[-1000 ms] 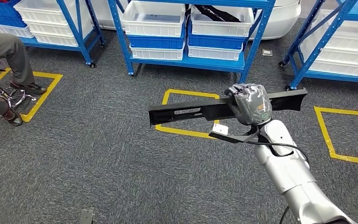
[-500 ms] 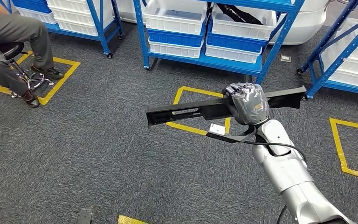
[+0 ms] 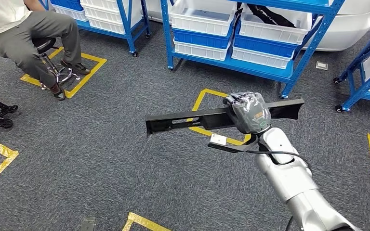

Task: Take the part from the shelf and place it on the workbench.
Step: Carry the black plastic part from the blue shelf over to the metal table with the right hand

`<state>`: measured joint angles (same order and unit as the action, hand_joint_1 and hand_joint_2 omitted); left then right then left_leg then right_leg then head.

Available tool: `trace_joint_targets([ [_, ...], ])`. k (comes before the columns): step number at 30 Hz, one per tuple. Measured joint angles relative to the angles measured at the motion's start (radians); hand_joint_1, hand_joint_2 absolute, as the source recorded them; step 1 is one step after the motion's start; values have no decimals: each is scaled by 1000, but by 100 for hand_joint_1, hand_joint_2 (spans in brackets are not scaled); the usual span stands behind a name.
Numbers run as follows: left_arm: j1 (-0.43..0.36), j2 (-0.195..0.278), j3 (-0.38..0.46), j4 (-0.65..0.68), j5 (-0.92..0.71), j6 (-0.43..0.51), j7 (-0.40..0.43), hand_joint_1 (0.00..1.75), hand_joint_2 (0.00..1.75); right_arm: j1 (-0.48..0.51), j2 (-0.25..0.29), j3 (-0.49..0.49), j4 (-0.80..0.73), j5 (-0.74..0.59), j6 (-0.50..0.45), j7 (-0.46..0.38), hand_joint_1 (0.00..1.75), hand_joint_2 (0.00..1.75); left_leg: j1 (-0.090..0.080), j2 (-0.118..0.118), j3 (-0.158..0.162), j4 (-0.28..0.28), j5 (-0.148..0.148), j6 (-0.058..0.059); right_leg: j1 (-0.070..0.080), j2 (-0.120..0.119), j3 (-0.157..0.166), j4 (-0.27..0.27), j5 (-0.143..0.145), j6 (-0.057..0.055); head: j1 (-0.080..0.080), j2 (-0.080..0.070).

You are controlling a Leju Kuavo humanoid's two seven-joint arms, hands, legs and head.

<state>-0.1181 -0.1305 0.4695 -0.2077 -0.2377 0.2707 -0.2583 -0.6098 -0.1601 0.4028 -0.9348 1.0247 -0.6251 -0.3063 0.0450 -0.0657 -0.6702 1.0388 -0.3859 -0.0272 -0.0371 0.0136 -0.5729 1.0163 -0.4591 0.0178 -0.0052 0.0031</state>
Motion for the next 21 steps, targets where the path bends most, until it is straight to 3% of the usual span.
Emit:
trace_joint_targets([
  [2,2,3,2,0,4,-3,0,0,175,0,14,4,0,11,2,9,175,175,-4,46,-44,104,-62,2,8,-14,-3,-1,4,-16,-4,0],
  [4,4,4,4,0,6,-8,-1,0,175,2,28,11,0,25,6,22,175,175,-6,58,-100,232,-123,6,19,-32,-7,-1,5,-27,-5,0],
  [5,6,6,7,0,8,-11,-2,0,175,4,34,15,1,31,9,28,175,175,-8,59,-110,261,-132,9,25,-42,-9,-1,6,-29,-5,0],
  [6,9,7,10,0,11,-13,-2,0,175,5,42,19,1,37,13,32,175,175,-11,61,-98,250,-123,16,30,-52,-11,-1,7,-31,-5,0],
  [7,12,9,14,0,14,-14,-3,0,175,5,49,23,1,41,16,35,175,175,-16,68,-67,204,-102,25,34,-61,-11,-1,7,-32,-6,0],
  [9,14,14,20,0,19,-18,-5,0,175,4,61,28,0,47,23,38,175,175,-33,109,14,76,-63,48,44,-81,-11,0,7,-33,-5,0],
  [11,15,18,25,0,25,-22,-7,0,175,0,72,33,-1,51,31,39,175,175,-47,131,48,13,-52,60,50,-100,-11,0,5,-31,-2,0],
  [13,21,19,30,1,32,-35,1,0,175,-6,87,39,-1,55,45,39,175,175,-48,110,47,4,-45,63,54,-118,-10,-1,4,-26,0,0],
  [14,26,20,32,2,35,-49,9,0,175,-9,95,42,-1,56,52,39,175,175,-45,100,50,-5,-38,65,54,-114,-12,3,0,-23,0,0],
  [16,32,21,39,3,42,-97,44,0,175,-20,105,47,0,55,61,34,175,175,-38,79,56,-22,-21,71,52,-77,-37,57,-32,-21,1,0],
  [18,35,23,44,5,39,-150,101,0,175,-30,110,52,6,50,65,25,175,175,-36,55,49,-26,-12,75,43,-35,-93,180,-86,-24,2,0],
  [20,41,25,44,7,27,-173,166,0,175,-35,117,58,16,44,69,17,175,175,-36,27,42,-25,-7,73,37,-23,-133,270,-114,-18,3,0],
  [21,46,25,44,8,22,-174,194,0,175,-39,122,62,21,42,70,14,175,175,-36,13,41,-25,-5,70,36,-21,-130,264,-107,-11,4,0],
])
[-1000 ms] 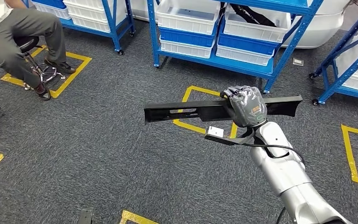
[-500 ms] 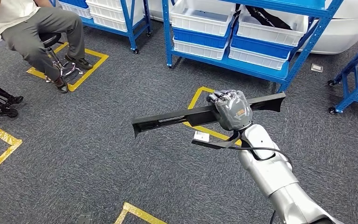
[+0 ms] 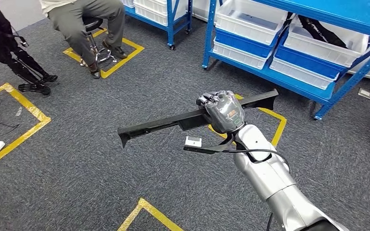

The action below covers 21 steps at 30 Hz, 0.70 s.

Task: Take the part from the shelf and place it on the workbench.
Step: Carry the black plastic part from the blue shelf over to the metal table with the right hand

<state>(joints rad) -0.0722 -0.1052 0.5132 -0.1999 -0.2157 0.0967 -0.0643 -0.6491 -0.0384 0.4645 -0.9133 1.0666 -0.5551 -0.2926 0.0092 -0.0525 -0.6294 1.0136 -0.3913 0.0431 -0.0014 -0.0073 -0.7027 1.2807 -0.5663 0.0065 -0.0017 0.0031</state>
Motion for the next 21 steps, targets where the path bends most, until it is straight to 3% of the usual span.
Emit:
trace_joint_targets([
  [1,5,0,0,1,-3,5,21,0,175,-6,6,4,6,-1,0,-2,175,175,0,-13,-1,0,2,-3,-1,5,24,-47,21,8,0,0],
  [3,9,0,0,2,-13,16,52,0,175,-24,18,12,17,-4,-1,-3,175,175,-1,-34,-3,1,6,-10,-1,39,95,-191,73,16,-1,0],
  [5,9,0,-1,2,-25,19,73,0,175,-40,29,18,28,-6,-1,-3,175,175,0,-53,-7,1,10,-20,4,68,138,-275,101,9,-2,0],
  [7,12,1,-3,2,-35,19,87,0,175,-51,40,25,37,-7,-1,-1,175,175,3,-71,-11,-5,17,-34,8,57,148,-290,109,-5,-2,0],
  [8,14,3,-3,2,-38,18,91,0,175,-55,45,28,40,-6,-2,0,175,175,5,-68,-14,-5,19,-40,4,47,153,-298,115,-12,-3,0],
  [10,17,6,-4,2,-39,12,95,0,175,-61,55,33,45,-2,-2,2,175,175,5,-26,-36,39,-9,-47,-9,26,161,-316,127,-31,-5,0],
  [12,16,8,-4,2,-43,6,95,0,175,-62,60,37,48,2,-3,5,175,175,10,23,-91,155,-72,-55,-12,3,164,-321,130,-43,-6,0],
  [14,16,10,-5,2,-48,4,91,0,175,-59,60,41,51,4,-1,8,175,175,22,38,-141,255,-109,-68,-12,-24,164,-321,128,-44,-6,0],
  [15,17,10,-5,2,-51,4,89,0,175,-56,60,43,52,5,0,9,175,175,29,44,-143,261,-104,-75,-13,-36,164,-320,127,-42,-7,0],
  [16,18,12,-5,2,-53,5,86,0,175,-54,60,44,52,5,3,10,175,175,36,52,-122,227,-82,-82,-17,-47,163,-316,124,-37,-7,0],
  [18,17,12,-5,2,-56,8,80,0,175,-52,58,48,52,7,6,14,175,175,47,88,-49,106,-31,-99,-20,-66,159,-301,111,-18,-8,0],
  [20,15,11,-7,2,-59,8,77,0,175,-51,54,51,50,10,6,17,175,175,49,107,-9,37,-15,-97,-12,-82,151,-284,95,3,-4,0],
  [21,14,10,-9,2,-61,9,76,0,175,-50,52,51,49,12,6,19,175,175,43,103,-11,35,-18,-89,-5,-90,151,-282,91,11,-1,0],
])
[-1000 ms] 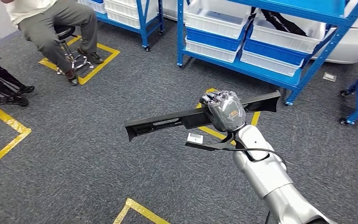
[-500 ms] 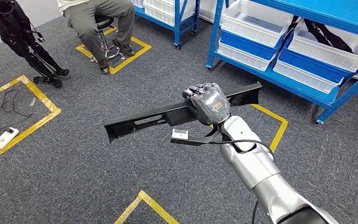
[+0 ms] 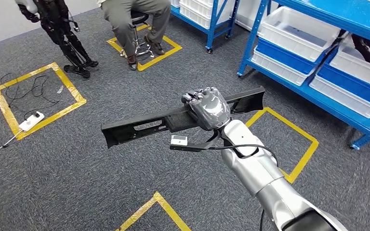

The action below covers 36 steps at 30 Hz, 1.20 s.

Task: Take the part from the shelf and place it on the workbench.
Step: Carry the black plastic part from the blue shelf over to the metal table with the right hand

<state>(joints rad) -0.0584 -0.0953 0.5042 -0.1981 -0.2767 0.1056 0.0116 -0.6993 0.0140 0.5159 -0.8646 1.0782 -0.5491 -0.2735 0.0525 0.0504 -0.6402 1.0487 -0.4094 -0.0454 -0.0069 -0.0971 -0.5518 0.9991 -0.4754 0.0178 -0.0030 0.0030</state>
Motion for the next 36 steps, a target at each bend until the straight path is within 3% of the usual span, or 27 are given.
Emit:
trace_joint_targets([
  [2,1,2,-3,0,-5,3,0,0,175,4,-2,1,-2,2,0,3,175,175,-10,-23,-6,-3,4,23,0,-10,4,0,-2,16,5,0],
  [4,2,3,-5,0,-7,6,1,0,175,10,-5,1,-4,4,0,5,175,175,-16,-43,-8,-7,12,44,-9,19,-15,39,-24,23,6,0],
  [7,0,5,-8,0,-7,4,4,0,175,22,-13,2,-6,4,2,5,175,175,-19,-75,-14,-10,18,62,-13,82,-112,230,-104,11,9,0],
  [8,0,5,-8,0,-4,-1,4,0,175,27,-15,2,-5,5,5,5,175,175,-21,-89,-16,-10,18,63,-12,90,-143,282,-118,11,9,0],
  [9,0,5,-8,0,-2,-7,3,0,175,31,-16,2,-5,6,8,5,175,175,-24,-104,-17,-10,18,64,-10,94,-157,300,-117,14,9,0],
  [10,1,5,-8,0,1,-13,2,0,175,34,-17,3,-5,7,10,5,175,175,-27,-118,-17,-10,19,65,-8,97,-150,277,-99,19,9,0],
  [12,2,4,-8,0,3,-20,-1,0,175,34,-17,4,-7,9,12,5,175,175,-31,-143,-17,-10,21,65,-6,121,-91,139,-39,24,9,0],
  [14,1,3,-8,0,4,-21,-4,0,175,32,-16,5,-9,9,15,6,175,175,-33,-166,-18,-10,24,59,0,155,-43,33,5,13,8,0],
  [15,1,2,-8,0,4,-21,-5,0,175,31,-15,6,-9,10,16,6,175,175,-33,-175,-20,-11,26,54,5,163,-34,16,13,4,8,0],
  [16,2,2,-8,0,4,-21,-5,0,175,31,-13,6,-10,10,18,6,175,175,-34,-186,-22,-14,29,48,10,158,-31,15,16,-5,7,0],
  [17,4,3,-8,0,4,-20,-6,0,175,30,-10,7,-11,10,18,6,175,175,-33,-194,-24,-17,32,42,6,147,-28,10,21,-13,7,0],
  [18,6,4,-8,0,5,-20,-6,0,175,30,-5,8,-12,11,19,7,175,175,-34,-186,-27,-14,30,38,1,137,-23,4,26,-19,5,0],
  [19,7,4,-8,0,5,-20,-6,0,175,29,0,8,-13,11,19,7,175,175,-36,-163,-37,5,17,34,-5,126,-18,-3,30,-29,4,0],
  [20,7,5,-8,0,5,-20,-6,0,175,28,4,9,-13,11,19,7,175,175,-37,-133,-55,44,-8,30,-10,114,-15,-10,34,-38,1,0],
  [22,5,6,-8,0,5,-21,-7,0,175,27,7,9,-13,12,21,8,175,175,-34,-78,-114,171,-74,22,-3,89,-12,-12,33,-50,-1,0],
  [24,4,6,-8,0,5,-25,-7,0,175,27,8,9,-13,12,24,8,175,175,-27,-61,-153,255,-100,13,1,63,-11,-12,30,-53,-1,0],
  [25,5,6,-8,0,5,-28,-7,0,175,27,9,10,-13,12,26,8,175,175,-23,-56,-147,244,-87,9,1,52,-10,-11,29,-52,-1,0],
  [27,4,8,-8,0,5,-33,-7,0,175,27,10,10,-13,13,30,8,175,175,-19,-28,-79,128,-34,6,2,32,-8,-8,24,-46,-2,0],
  [29,2,9,-8,0,4,-34,-7,0,175,26,10,10,-13,14,33,8,175,175,-22,0,-16,20,1,15,9,17,-9,-1,16,-34,0,0],
  [30,1,10,-8,0,4,-34,-8,0,175,25,10,10,-13,14,34,8,175,175,-25,6,-4,-3,6,22,14,10,-9,2,13,-28,2,0],
  [32,1,10,-8,0,3,-34,-8,0,175,24,11,9,-13,13,35,8,175,175,-31,-13,-8,-8,9,38,17,-6,-7,1,10,-20,6,0],
  [34,1,10,-8,0,2,-34,-9,0,175,22,13,9,-14,13,35,8,175,175,-30,-29,-5,-19,18,55,14,16,-19,22,-5,-12,6,0],
  [36,-1,10,-8,0,2,-34,-10,0,175,22,11,8,-14,12,35,7,175,175,-26,-46,-4,-28,26,68,5,65,-67,115,-49,-13,7,0],
])
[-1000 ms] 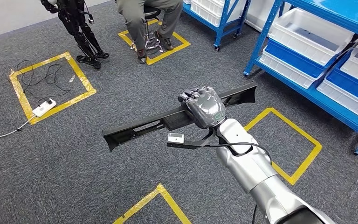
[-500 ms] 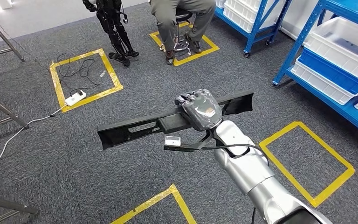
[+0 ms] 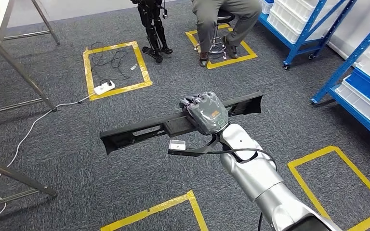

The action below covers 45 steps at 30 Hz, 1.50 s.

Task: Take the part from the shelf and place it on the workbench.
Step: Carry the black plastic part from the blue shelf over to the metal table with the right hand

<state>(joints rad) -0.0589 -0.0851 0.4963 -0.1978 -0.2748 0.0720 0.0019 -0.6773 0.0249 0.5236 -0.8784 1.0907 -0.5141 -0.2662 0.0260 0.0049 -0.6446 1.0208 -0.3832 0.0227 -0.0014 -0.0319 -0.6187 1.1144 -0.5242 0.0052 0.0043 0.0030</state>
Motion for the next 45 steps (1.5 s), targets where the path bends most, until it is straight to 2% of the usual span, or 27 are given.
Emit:
trace_joint_targets([
  [2,-2,0,0,0,-1,1,-1,0,175,3,-5,0,1,0,1,-1,175,175,0,-21,-4,-1,3,4,-5,23,-68,137,-49,-2,1,0],
  [3,-2,0,0,0,-1,2,-1,0,175,5,-7,0,2,0,2,-1,175,175,0,-32,-6,-1,4,4,-8,26,-90,178,-59,2,1,0],
  [4,-1,0,0,0,-1,3,-1,0,175,6,-8,0,3,0,2,-2,175,175,1,-44,-7,-1,6,2,-10,28,-92,179,-53,10,0,0],
  [5,-1,0,0,0,-2,3,-1,0,175,6,-8,0,3,1,3,-3,175,175,2,-54,-8,-1,7,0,-14,30,-74,141,-33,21,1,0],
  [7,-1,0,0,0,-3,4,-1,0,175,4,-7,0,4,1,4,-4,175,175,3,-75,-11,1,11,-9,-23,50,-4,-2,20,39,1,0],
  [8,-1,0,0,0,-3,4,-1,0,175,3,-6,0,4,2,4,-5,175,175,2,-84,-12,2,13,-16,-25,60,24,-58,39,39,0,0],
  [9,-1,0,0,0,-5,4,-1,0,175,3,-4,0,4,2,4,-5,175,175,2,-91,-15,2,14,-23,-25,68,40,-90,49,35,0,0],
  [11,3,0,0,0,-7,4,-2,0,175,1,1,1,4,4,4,-5,175,175,4,-102,-19,-3,20,-39,-19,62,45,-100,59,16,-1,0],
  [13,7,1,1,0,-10,6,-3,0,175,-3,7,1,4,5,4,-5,175,175,10,-84,-27,10,13,-48,-21,50,46,-102,66,-2,-3,0],
  [14,7,1,1,0,-10,7,-4,0,175,-6,10,1,4,5,4,-5,175,175,10,-63,-41,39,-7,-49,-23,44,47,-104,69,-12,-4,0],
  [16,5,1,1,0,-13,9,-5,0,175,-9,11,1,4,5,4,-5,175,175,10,-24,-92,157,-74,-50,-15,28,47,-104,70,-27,-6,0],
  [18,4,1,1,0,-15,10,-6,0,175,-9,9,1,4,4,5,-5,175,175,10,-15,-142,273,-123,-51,-3,10,46,-104,69,-34,-6,0],
  [19,4,2,1,0,-14,12,-6,0,175,-8,9,1,4,3,5,-5,175,175,10,-13,-142,284,-121,-50,1,2,46,-104,68,-36,-6,0],
  [21,4,3,4,0,-10,17,-6,0,175,-8,9,0,3,-1,5,-7,175,175,6,-4,-88,197,-77,-39,9,-13,47,-104,67,-38,-6,0],
  [24,1,6,13,0,-8,22,-7,0,175,-5,6,0,0,-11,2,-13,175,175,-13,42,0,41,-33,-12,18,-33,47,-104,64,-36,-6,0],
  [25,0,7,15,0,-8,24,-8,0,175,0,5,0,-2,-13,1,-16,175,175,-19,47,5,29,-33,-6,19,-40,47,-104,64,-33,-6,0],
  [27,0,6,19,0,-7,31,-10,0,175,9,1,0,-8,-14,0,-21,175,175,-19,31,7,18,-25,2,20,-49,44,-103,61,-24,-8,0],
  [29,-2,6,21,0,-12,36,-17,0,175,14,-6,-1,-15,-13,-3,-21,175,175,-13,16,14,-1,-13,12,17,-25,28,-74,42,-18,-7,0],
  [32,-13,1,22,0,-26,42,-28,0,175,25,-23,-3,-18,-5,-8,-11,175,175,-9,-10,15,-12,-2,20,4,23,-53,96,-29,-19,-6,0],
  [34,-19,-5,21,0,-35,46,-28,0,175,39,-34,-3,-19,7,-9,2,175,175,-8,-31,12,-12,0,16,-6,28,-92,175,-49,-8,-5,0],
  [35,-21,-8,21,0,-39,49,-28,0,175,45,-37,-3,-21,15,-9,9,175,175,-6,-41,11,-11,1,14,-12,28,-84,159,-38,3,-5,0],
  [37,-26,-13,21,0,-45,53,-27,0,175,56,-43,-4,-33,29,-9,24,175,175,-2,-58,10,-10,2,3,-29,37,-21,26,15,30,-5,0],
  [38,-28,-15,21,0,-47,55,-27,0,175,60,-46,-6,-41,34,-8,29,175,175,-1,-66,9,-8,3,-5,-32,44,13,-40,39,38,-4,0],
  [40,-32,-15,21,-1,-50,60,-23,0,175,68,-52,-8,-55,41,-6,34,175,175,0,-77,4,-7,4,-22,-31,53,43,-104,61,34,-4,0],
  [42,-30,-15,21,-1,-50,66,-19,0,175,75,-55,-9,-66,45,-5,36,175,175,6,-81,1,-9,8,-35,-23,47,42,-103,67,15,-5,0],
  [44,-25,-14,21,0,-52,70,-17,0,175,78,-57,-10,-75,46,-5,36,175,175,12,-61,-10,12,-6,-43,-22,41,43,-104,73,-1,-6,0],
  [45,-23,-12,21,0,-54,69,-17,0,175,80,-58,-10,-79,46,-5,36,175,175,13,-45,-26,49,-29,-44,-22,37,43,-106,74,-9,-7,0],
])
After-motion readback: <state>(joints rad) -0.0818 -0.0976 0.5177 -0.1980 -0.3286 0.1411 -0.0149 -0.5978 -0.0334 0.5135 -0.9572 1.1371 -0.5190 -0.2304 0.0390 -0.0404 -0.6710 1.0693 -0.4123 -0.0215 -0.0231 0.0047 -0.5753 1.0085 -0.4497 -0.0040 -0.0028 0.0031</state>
